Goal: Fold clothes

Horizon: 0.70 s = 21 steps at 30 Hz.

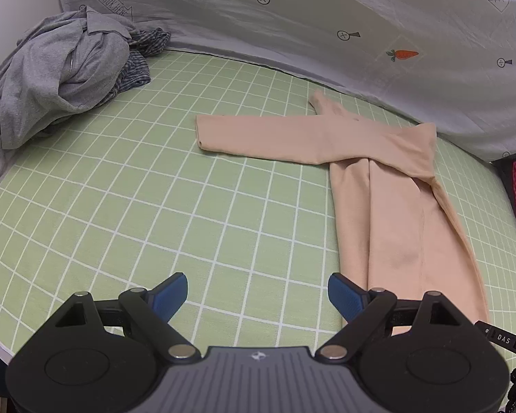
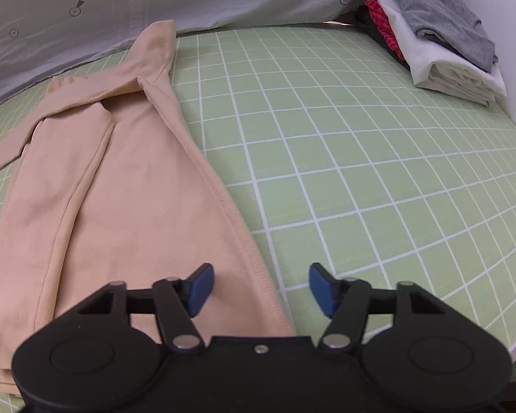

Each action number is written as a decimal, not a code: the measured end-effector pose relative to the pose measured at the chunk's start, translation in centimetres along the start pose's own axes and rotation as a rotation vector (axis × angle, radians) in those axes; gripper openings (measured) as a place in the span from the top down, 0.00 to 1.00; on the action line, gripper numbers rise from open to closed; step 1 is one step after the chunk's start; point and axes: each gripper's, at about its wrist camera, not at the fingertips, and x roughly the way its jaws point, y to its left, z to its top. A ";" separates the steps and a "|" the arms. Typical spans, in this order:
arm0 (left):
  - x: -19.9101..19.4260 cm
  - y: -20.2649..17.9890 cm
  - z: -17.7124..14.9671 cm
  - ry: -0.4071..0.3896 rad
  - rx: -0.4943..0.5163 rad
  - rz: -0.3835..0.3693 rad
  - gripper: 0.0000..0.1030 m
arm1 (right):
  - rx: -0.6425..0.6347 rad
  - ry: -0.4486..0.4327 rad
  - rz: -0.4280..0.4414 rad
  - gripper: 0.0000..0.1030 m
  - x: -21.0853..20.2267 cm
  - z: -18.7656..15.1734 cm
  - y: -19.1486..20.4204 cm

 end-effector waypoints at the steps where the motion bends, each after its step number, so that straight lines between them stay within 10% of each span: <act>1: 0.1 0.3 0.1 0.001 -0.004 -0.004 0.14 | -0.011 -0.002 -0.010 0.87 -0.1 0.1 0.3; 21: 2.4 4.8 -2.1 0.155 0.059 -0.031 0.14 | -0.182 -0.020 0.121 0.91 -2.7 -3.1 11.8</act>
